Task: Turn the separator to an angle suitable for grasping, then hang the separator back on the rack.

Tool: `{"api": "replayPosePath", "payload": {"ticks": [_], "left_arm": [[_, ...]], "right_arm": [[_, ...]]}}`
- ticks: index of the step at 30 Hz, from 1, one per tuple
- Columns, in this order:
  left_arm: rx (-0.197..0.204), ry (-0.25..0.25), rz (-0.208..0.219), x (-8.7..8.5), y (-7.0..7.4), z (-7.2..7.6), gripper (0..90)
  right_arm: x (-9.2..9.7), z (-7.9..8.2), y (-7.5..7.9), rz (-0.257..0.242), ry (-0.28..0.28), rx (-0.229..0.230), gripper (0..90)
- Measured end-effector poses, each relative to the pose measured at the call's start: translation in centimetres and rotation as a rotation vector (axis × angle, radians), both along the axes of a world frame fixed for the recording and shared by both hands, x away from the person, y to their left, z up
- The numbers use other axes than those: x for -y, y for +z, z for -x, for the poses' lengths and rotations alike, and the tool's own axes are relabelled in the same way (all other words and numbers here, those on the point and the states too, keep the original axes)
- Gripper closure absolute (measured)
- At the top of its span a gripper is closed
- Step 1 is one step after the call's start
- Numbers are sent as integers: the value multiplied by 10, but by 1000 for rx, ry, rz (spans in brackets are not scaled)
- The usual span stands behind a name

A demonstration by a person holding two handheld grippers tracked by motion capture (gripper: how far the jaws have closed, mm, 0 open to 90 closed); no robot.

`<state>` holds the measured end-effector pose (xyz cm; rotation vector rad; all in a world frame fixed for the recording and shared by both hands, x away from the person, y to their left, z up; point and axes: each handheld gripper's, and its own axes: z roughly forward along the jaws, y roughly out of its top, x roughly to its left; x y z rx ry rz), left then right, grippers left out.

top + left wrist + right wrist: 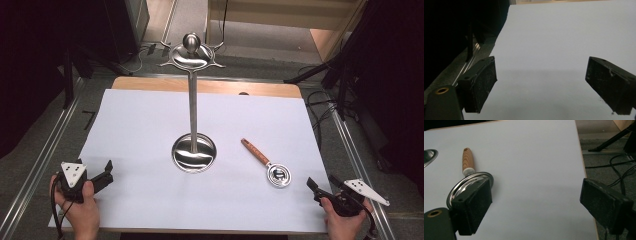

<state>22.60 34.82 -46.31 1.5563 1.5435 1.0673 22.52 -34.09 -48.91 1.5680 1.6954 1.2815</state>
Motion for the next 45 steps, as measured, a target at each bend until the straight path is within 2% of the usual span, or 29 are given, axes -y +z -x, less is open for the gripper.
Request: {"api": "replayPosePath", "payload": {"ticks": [4,10,12,16,20,22,26,29,30,31,33,34,36,38,39,40,41,45], "left_arm": [[5,-6,-20,2,0,1,110],[12,-6,-15,2,0,2,110],[11,-3,-22,3,0,1,110],[-14,1,-36,4,-1,-1,111],[-15,-3,-34,4,0,-2,111],[-11,0,-25,3,-1,-2,116],[-12,-1,-18,2,0,-1,116],[-9,0,-20,2,0,-1,118],[-9,0,-20,2,0,-1,123],[-11,0,-21,2,0,-2,123],[-13,0,-21,2,0,-2,123],[-9,0,-20,2,0,-1,124],[-15,2,-21,2,0,-2,124],[-11,4,-24,3,0,-1,123],[-11,3,-24,3,0,-1,124],[-11,3,-24,3,0,-1,124],[-17,4,-27,3,-1,-2,124],[-18,2,-33,3,-1,-2,124]], "right_arm": [[0,1,0,-3,-13,5,131],[-3,0,0,27,-41,3,138],[-2,0,0,17,-45,-3,144],[0,2,0,-5,-40,20,216],[-1,2,1,-4,-32,33,241],[-1,2,1,4,-21,55,283],[-2,-1,4,0,15,70,374],[-5,-4,8,47,18,85,422],[-5,-4,8,47,18,85,422],[-7,-6,13,59,28,66,447],[-9,-7,16,66,43,57,447],[-11,-9,22,75,60,16,439],[-13,-10,27,76,109,-10,448],[-16,-10,30,121,129,-36,482],[-18,-12,31,151,131,-58,479],[-18,-12,31,151,131,-58,479],[-21,-16,31,183,160,-88,431],[-23,-27,28,193,211,-158,425]]}}
